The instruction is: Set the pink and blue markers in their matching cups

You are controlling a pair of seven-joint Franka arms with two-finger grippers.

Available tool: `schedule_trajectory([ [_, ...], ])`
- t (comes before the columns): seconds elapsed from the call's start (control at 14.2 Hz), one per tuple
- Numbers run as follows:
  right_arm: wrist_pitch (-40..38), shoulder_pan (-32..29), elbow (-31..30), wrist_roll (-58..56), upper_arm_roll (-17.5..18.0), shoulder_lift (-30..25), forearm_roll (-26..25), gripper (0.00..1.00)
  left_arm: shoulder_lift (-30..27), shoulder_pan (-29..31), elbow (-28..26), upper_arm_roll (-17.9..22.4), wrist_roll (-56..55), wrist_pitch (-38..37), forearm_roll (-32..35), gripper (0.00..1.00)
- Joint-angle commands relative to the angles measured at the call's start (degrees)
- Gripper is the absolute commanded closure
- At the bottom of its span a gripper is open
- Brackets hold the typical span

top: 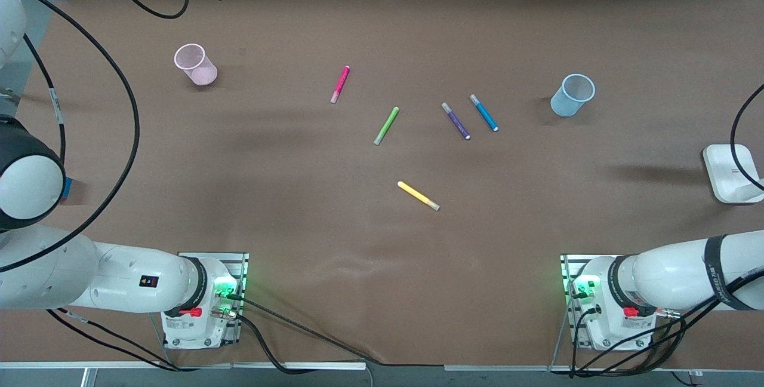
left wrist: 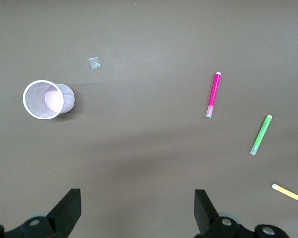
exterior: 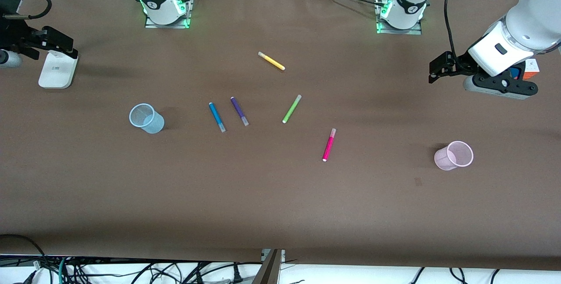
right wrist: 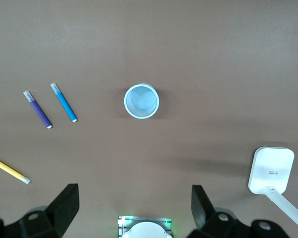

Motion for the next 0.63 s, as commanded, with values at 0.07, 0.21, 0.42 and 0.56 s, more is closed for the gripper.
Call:
schedule_trajectory([
  [0.07, -1.3, -0.6, 1.6, -0.9, 0.0, 0.5, 1.0, 0.00, 0.2, 0.4, 0.9, -0.1, 1.2, -0.9, 0.1, 0.00],
  [0.21, -1.1, -0.6, 1.6, -1.0, 0.0, 0.6, 0.8, 0.00, 0.2, 0.4, 0.9, -0.1, 1.2, -0.9, 0.1, 0.00],
  [0.42, -1.1, 0.3, 1.6, -0.7, 0.5, 4.1, 0.8, 0.00, 0.2, 0.4, 0.8, -0.2, 1.2, -1.1, 0.1, 0.00],
  [0.56, -1.1, 1.7, 1.5, -0.8, 1.4, 6.9, 1.3, 0.00, 0.2, 0.3, 0.8, -0.5, 1.2, -1.2, 0.1, 0.00],
])
